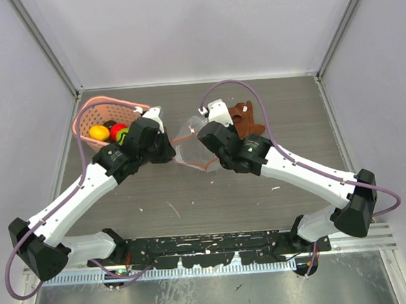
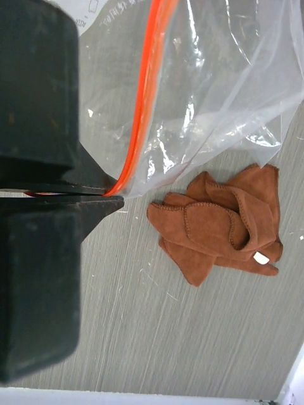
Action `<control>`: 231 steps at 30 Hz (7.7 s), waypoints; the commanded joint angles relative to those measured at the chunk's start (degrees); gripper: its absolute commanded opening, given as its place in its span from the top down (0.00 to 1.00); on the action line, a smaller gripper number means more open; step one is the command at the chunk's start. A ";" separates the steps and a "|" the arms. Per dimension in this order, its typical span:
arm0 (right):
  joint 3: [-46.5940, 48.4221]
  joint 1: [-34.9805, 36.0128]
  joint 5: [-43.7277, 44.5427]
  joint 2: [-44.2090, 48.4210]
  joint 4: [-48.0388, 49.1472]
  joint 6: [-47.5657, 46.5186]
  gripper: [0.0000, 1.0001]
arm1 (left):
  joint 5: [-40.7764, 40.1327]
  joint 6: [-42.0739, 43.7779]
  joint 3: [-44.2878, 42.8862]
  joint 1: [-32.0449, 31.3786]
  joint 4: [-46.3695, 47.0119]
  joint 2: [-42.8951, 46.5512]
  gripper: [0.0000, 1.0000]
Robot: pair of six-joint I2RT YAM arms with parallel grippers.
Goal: Place the food in the zip-top bag and seal the zipper
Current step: Open the zipper of the food storage bag, then pick up the fake fruit from the bin, then place the fake fruit in the zipper food storage bag.
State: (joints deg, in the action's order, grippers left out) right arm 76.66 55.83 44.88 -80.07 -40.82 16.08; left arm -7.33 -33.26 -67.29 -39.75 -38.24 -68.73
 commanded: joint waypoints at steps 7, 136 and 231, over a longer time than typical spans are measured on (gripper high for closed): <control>2.23 0.27 2.23 1.30 5.66 -3.75 1.00 | -0.90 0.57 0.60 0.04 6.38 2.68 0.84; 3.54 6.49 2.87 -9.06 9.22 -5.08 1.00 | 18.48 -3.03 2.32 14.81 8.61 2.24 0.51; 4.20 6.57 -0.37 -9.63 11.25 -4.93 1.00 | 20.27 4.22 14.57 29.64 32.07 9.13 0.65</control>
State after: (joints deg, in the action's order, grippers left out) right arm 78.74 62.15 44.88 -90.91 -31.24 10.48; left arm 10.68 -28.95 -54.78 -7.49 -16.95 -63.42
